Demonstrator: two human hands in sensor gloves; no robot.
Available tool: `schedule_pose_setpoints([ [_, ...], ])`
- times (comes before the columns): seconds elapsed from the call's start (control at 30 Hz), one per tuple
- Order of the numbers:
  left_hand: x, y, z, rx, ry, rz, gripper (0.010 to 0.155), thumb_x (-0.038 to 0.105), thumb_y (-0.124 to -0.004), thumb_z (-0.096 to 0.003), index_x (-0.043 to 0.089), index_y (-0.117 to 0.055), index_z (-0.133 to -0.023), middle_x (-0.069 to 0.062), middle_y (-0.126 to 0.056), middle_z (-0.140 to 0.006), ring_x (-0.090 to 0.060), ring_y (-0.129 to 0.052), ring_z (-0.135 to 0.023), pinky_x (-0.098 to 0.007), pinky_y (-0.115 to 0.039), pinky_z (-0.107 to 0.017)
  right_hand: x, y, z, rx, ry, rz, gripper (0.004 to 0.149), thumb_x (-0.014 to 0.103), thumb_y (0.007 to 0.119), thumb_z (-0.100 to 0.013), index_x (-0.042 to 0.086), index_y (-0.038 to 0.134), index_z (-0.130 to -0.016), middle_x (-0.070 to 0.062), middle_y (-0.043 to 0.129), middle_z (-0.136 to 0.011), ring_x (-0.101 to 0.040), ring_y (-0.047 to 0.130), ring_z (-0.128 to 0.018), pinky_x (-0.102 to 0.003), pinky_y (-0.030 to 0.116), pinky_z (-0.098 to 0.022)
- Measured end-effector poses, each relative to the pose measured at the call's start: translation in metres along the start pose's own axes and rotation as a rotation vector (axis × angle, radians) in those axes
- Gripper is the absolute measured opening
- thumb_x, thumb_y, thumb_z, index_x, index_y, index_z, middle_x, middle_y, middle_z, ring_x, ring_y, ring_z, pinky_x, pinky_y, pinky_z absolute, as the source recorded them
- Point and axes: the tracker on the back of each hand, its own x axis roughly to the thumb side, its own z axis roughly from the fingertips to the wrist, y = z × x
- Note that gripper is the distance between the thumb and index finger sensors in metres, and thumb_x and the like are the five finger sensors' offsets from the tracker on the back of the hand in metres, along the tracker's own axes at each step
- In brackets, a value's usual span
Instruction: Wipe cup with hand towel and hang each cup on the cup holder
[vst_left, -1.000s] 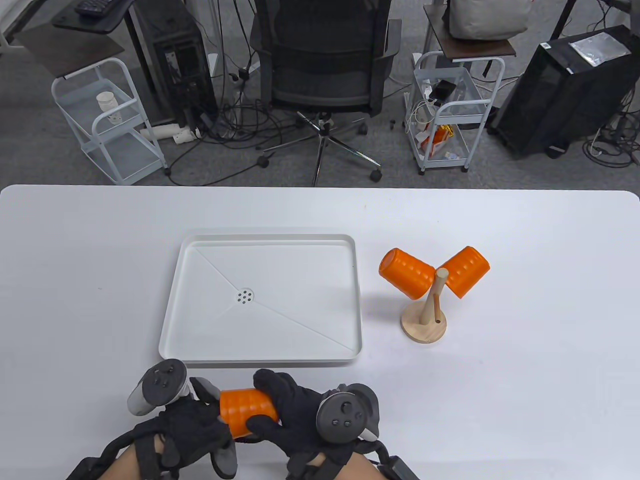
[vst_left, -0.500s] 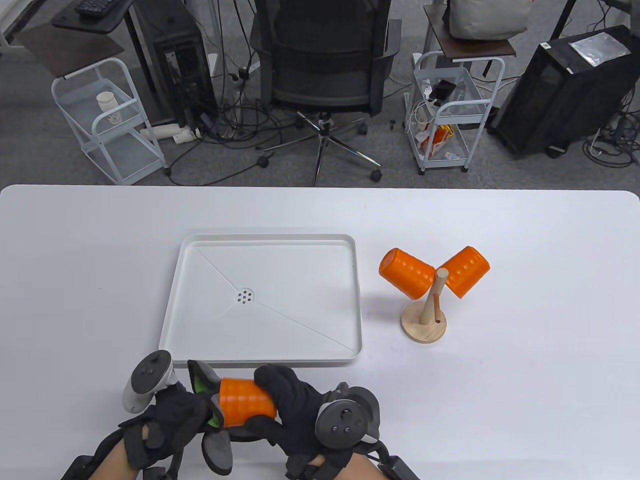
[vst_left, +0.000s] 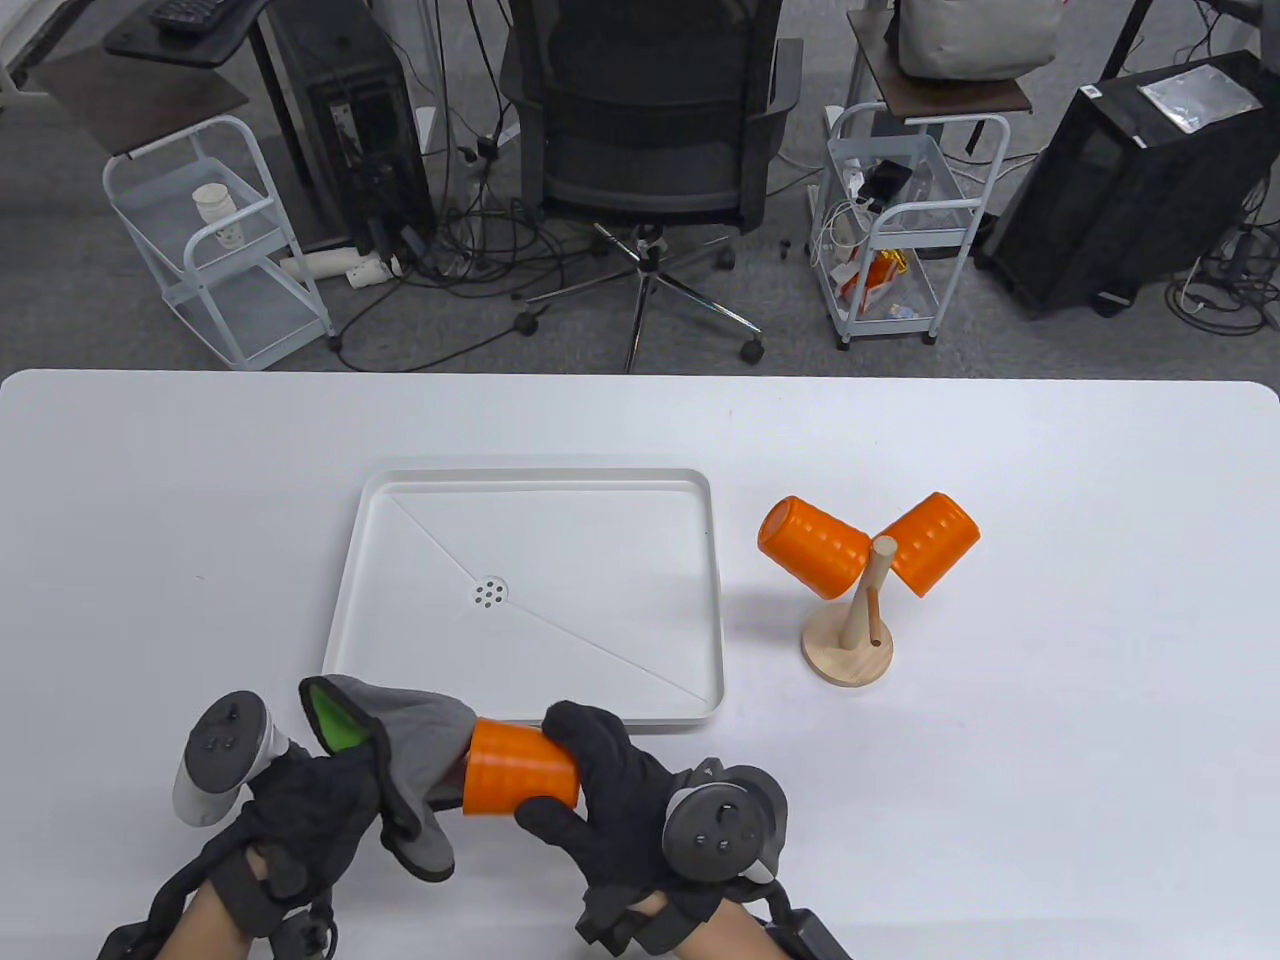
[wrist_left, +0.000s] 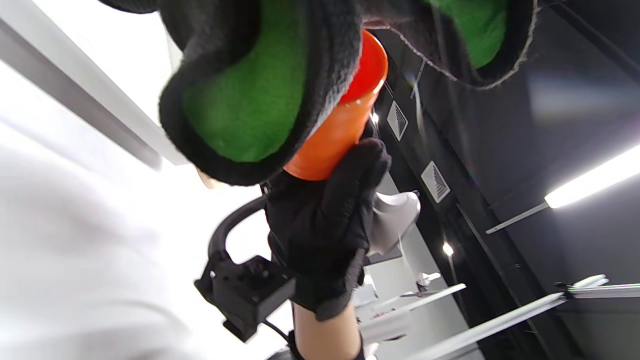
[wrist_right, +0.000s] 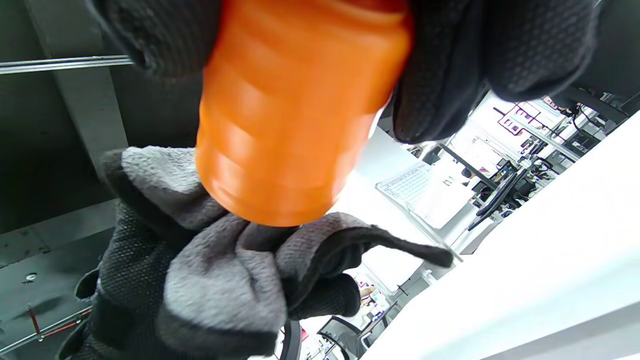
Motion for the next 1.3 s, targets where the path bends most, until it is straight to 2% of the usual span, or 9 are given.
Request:
schedule_pose_setpoints([
  [0.33,0.0,-0.018,-0.009,-0.031,0.072,-0.101,0.073,0.064,-0.058,-0.0518,0.039,-0.023,-0.111,-0.004,-0.021,-0.121,-0.05,-0.068,-0.099,-0.069,-0.055,-0.072,0.005,0.009,0.001,0.049,-0.026,0.009,0.079,0.052,0.073,-0.048,0.005,0.038,-0.101,-0.029,0.062,-0.095,-0.044,0.093,-0.06,-0.064,0.076,-0.053],
  [0.67,-0.002,-0.031,-0.014,-0.07,0.108,-0.173,0.081,0.067,-0.069,-0.0507,0.046,-0.013,-0.105,0.002,-0.01,-0.119,-0.043,-0.07,-0.099,-0.067,-0.057,-0.074,0.006,0.013,0.002,0.059,0.011,-0.009,0.079,0.052,0.072,-0.048,0.003,0.04,-0.101,-0.03,0.064,-0.094,-0.044,0.094,-0.06,-0.063,0.077,-0.053],
  [0.93,0.001,-0.042,-0.017,-0.101,0.155,-0.357,0.084,0.063,-0.073,-0.05,0.05,-0.007,-0.099,0.005,-0.005,-0.115,-0.036,-0.073,-0.097,-0.064,-0.058,-0.076,-0.004,0.017,0.002,0.095,0.16,-0.133,0.078,0.055,0.068,-0.049,0.0,0.046,-0.099,-0.031,0.072,-0.087,-0.039,0.099,-0.049,-0.06,0.083,-0.046],
  [1.3,0.007,-0.055,-0.019,-0.161,0.145,-0.534,0.084,0.059,-0.077,-0.0501,0.056,-0.007,-0.097,0.009,-0.001,-0.114,-0.035,-0.069,-0.098,-0.064,-0.053,-0.079,-0.024,0.018,0.005,0.163,0.42,-0.326,0.079,0.061,0.063,-0.05,-0.005,0.059,-0.093,-0.03,0.088,-0.068,-0.028,0.105,-0.024,-0.051,0.091,-0.027],
])
